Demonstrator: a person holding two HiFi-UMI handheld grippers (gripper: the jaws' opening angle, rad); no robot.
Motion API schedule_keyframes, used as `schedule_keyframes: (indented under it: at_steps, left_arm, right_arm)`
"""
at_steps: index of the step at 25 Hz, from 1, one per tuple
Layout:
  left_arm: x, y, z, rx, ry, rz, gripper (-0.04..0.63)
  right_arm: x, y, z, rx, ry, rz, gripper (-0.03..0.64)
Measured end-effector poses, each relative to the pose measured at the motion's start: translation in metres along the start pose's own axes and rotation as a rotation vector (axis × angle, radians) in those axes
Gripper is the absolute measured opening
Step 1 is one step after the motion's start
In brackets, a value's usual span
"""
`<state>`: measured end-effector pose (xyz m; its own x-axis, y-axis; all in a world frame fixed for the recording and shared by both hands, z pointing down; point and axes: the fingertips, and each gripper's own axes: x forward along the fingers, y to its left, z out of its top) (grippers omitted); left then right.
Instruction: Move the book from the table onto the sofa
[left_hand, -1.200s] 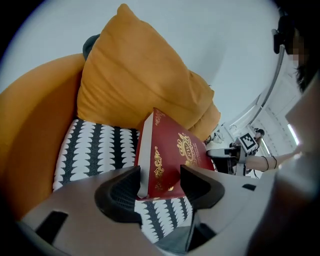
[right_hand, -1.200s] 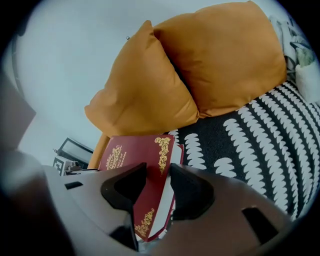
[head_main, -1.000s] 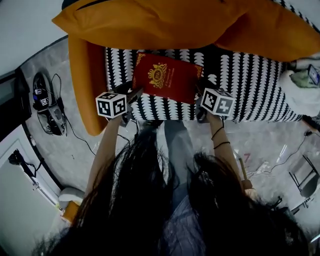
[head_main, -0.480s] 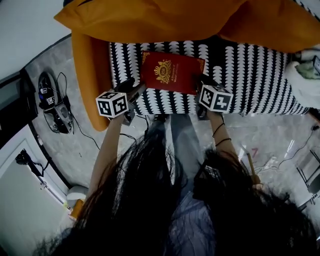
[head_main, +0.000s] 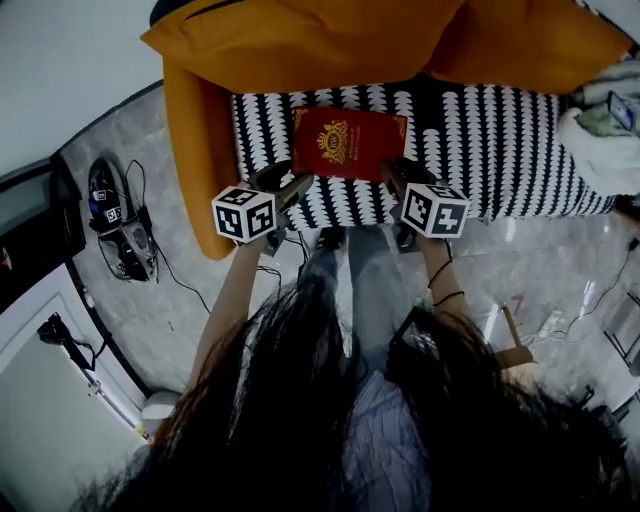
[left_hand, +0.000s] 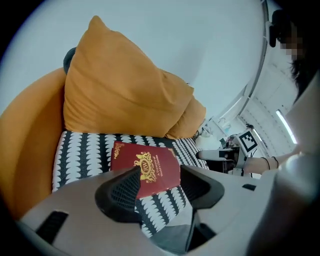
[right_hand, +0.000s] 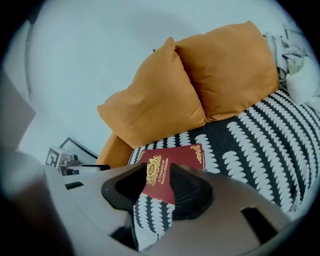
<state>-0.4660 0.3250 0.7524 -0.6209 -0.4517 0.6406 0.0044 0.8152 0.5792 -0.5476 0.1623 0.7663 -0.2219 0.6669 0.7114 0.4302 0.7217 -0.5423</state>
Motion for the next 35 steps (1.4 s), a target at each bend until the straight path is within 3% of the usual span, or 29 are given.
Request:
schedule_keyframes:
  at_steps: [6,13,20,30,35]
  left_arm:
    - [-0.039,-0.058,0.011,0.068,-0.045,-0.061,0.249]
    - [-0.089,-0.126,0.021,0.074,-0.131,-0.143,0.225]
    - [-0.139,-0.195,0.017,0.136,-0.129,-0.274,0.198]
    - [-0.191,-0.233,0.017,0.253,-0.157,-0.335,0.184]
    - [-0.217,-0.252,0.031,0.257,-0.225,-0.407,0.183]
  right_arm:
    - [-0.052,0.045,0.001,0.011,-0.049,0.030,0.141]
    - [-0.113,0.102,0.011,-0.011,-0.110,0.063,0.127]
    - [-0.171,0.157,0.021,-0.074,-0.164,0.084,0.114]
    - [-0.232,0.199,0.031,-0.119,-0.267,0.073,0.086]
    - [-0.269,0.207,0.024,-0.121,-0.353,-0.001,0.077]
